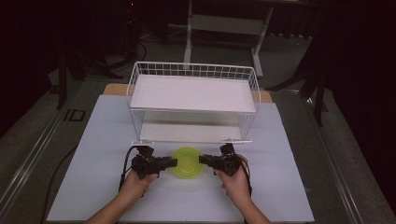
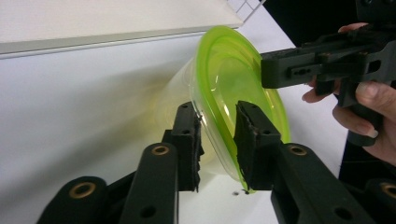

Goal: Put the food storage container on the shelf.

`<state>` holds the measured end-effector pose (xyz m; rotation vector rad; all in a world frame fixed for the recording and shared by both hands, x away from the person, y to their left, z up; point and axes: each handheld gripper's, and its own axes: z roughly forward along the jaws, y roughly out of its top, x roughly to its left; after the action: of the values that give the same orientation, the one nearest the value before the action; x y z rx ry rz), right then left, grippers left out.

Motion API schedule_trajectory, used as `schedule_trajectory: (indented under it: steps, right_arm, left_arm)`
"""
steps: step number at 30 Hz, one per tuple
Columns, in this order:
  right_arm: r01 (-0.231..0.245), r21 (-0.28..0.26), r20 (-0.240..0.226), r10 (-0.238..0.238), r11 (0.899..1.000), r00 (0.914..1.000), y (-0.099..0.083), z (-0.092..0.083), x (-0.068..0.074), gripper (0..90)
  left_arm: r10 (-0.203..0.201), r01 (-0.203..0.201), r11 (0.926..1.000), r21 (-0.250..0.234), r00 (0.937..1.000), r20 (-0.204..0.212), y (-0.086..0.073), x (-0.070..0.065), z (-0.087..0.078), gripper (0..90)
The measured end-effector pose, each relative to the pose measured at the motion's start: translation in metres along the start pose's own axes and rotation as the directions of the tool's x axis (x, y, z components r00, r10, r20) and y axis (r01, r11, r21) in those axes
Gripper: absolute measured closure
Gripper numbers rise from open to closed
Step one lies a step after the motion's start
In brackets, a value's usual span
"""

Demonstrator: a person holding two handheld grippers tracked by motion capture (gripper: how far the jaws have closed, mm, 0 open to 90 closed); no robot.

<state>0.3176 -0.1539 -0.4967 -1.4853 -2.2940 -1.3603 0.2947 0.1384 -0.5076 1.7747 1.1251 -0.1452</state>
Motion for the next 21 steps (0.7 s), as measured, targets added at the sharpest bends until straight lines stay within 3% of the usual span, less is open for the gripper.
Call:
schedule_trajectory:
  steps: [3,5,12,21]
  right_arm:
    - [-0.011,-0.011,0.005,0.011,1.0,0.9999,-0.001,-0.003,0.002,77.6]
    - [-0.008,-0.02,0.023,0.008,1.0,0.9997,-0.001,-0.006,0.004,78.8]
    - [0.042,-0.064,0.046,-0.039,0.997,0.9982,0.006,-0.014,0.013,79.3]
    - [0.08,-0.121,0.031,-0.076,0.989,0.9966,0.02,-0.017,0.011,79.6]
  left_arm:
    - [-0.025,0.025,0.9996,-0.011,0.9996,0.012,0.0,-0.002,-0.002,76.6]
    - [-0.018,0.018,0.9996,-0.02,0.9998,-0.001,0.003,-0.004,-0.004,81.7]
    - [-0.005,0.004,0.999,-0.045,0.9998,-0.021,0.016,-0.008,-0.008,82.3]
    - [-0.03,0.028,0.9957,-0.088,0.9994,-0.02,0.026,-0.005,-0.005,82.4]
